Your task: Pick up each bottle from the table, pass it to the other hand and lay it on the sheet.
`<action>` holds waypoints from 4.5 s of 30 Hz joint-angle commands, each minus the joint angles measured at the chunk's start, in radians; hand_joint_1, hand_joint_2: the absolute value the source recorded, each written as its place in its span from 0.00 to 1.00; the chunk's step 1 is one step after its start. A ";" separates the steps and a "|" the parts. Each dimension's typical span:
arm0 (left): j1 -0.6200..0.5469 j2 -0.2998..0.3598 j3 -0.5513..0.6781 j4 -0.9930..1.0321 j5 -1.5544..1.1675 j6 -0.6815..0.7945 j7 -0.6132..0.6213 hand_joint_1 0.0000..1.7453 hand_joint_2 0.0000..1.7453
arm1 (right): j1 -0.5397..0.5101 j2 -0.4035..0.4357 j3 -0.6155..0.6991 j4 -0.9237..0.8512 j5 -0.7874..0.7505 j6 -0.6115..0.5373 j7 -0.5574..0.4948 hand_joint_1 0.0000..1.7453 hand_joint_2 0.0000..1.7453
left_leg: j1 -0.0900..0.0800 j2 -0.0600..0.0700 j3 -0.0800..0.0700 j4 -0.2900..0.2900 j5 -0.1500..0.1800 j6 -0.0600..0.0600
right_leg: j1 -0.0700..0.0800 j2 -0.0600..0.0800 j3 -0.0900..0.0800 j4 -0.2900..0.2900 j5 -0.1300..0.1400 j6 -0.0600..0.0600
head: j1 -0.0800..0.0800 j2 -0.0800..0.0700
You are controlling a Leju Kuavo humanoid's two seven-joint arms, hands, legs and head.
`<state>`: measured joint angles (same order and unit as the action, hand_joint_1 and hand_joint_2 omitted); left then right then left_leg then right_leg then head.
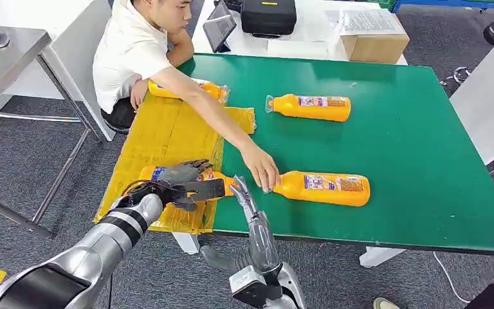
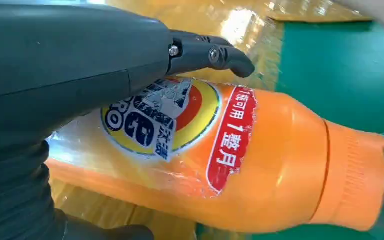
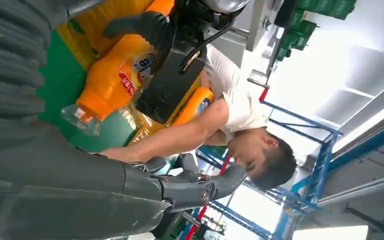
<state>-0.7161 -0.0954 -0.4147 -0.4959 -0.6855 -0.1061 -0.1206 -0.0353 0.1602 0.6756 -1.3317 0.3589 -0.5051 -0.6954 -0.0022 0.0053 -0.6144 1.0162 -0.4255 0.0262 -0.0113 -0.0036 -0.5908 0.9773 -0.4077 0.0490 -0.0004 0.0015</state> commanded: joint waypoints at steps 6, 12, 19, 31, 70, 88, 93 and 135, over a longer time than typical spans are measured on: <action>-0.022 0.012 -0.058 0.090 0.023 -0.026 -0.015 0.00 1.00 | -0.035 -0.019 -0.004 0.060 -0.020 -0.009 -0.003 0.00 1.00 | 0.001 -0.001 0.004 -0.002 -0.001 -0.001 | 0.000 0.001 0.004 -0.001 0.000 -0.001 | 0.000 0.000; 0.071 -0.009 0.018 -0.075 0.181 0.059 -0.203 0.00 1.00 | -0.033 -0.035 0.004 0.054 -0.030 -0.028 -0.003 0.00 1.00 | 0.000 -0.001 0.005 -0.002 -0.001 -0.001 | 0.000 0.001 0.005 -0.002 -0.001 -0.001 | 0.000 0.000; 0.345 -0.082 0.087 -0.639 0.586 0.228 -0.338 0.00 1.00 | -0.013 -0.038 0.018 0.040 -0.020 -0.057 -0.003 0.00 1.00 | 0.000 -0.004 0.001 0.000 -0.001 0.000 | 0.000 -0.002 0.001 0.000 -0.002 -0.001 | 0.000 0.000; 0.356 -0.093 0.048 -0.697 0.772 0.381 -0.364 0.00 1.00 | -0.010 -0.047 0.055 0.024 0.026 -0.156 -0.003 0.00 1.00 | 0.001 -0.003 0.000 0.000 -0.002 -0.001 | 0.001 -0.001 0.000 -0.001 -0.002 -0.002 | 0.000 0.000; 0.667 -0.024 0.040 -1.037 1.017 0.455 -0.278 0.00 1.00 | -0.072 -0.220 -0.812 0.345 0.872 -0.193 0.257 0.00 1.00 | -0.002 -0.001 0.001 -0.001 -0.001 0.000 | -0.001 0.000 0.000 -0.002 0.000 -0.001 | -0.001 0.000; 0.614 -0.039 0.015 -0.983 1.013 0.445 -0.271 0.00 1.00 | -0.233 -0.205 -0.740 0.491 0.905 -0.193 0.295 0.00 1.00 | -0.002 -0.002 0.000 -0.001 -0.001 0.000 | -0.001 -0.001 0.001 -0.001 -0.001 -0.001 | 0.000 0.000; 0.605 -0.041 0.010 -0.975 1.013 0.444 -0.270 0.00 1.00 | -0.248 -0.199 -0.719 0.498 0.927 -0.193 0.297 0.00 1.00 | -0.002 -0.004 -0.002 0.000 0.000 0.000 | -0.001 -0.002 -0.001 -0.001 0.000 0.000 | 0.000 0.000; 0.572 -0.060 -0.029 -0.911 1.040 0.334 -0.135 0.00 1.00 | -0.579 -0.263 -0.276 0.885 0.922 0.331 0.667 1.00 1.00 | -0.002 -0.005 0.003 0.000 0.003 0.002 | -0.002 -0.004 0.003 -0.001 0.002 0.002 | 0.000 0.000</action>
<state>-0.1200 -0.1690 -0.4379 -1.4649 0.3273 0.2610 -0.2842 -0.5825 -0.0618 0.2919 -0.5333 1.3165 -0.2925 -0.0061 -0.0046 0.0025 -0.6133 1.0166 -0.4222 0.0292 -0.0130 -0.0060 -0.5901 0.9766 -0.4048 0.0524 -0.0008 0.0015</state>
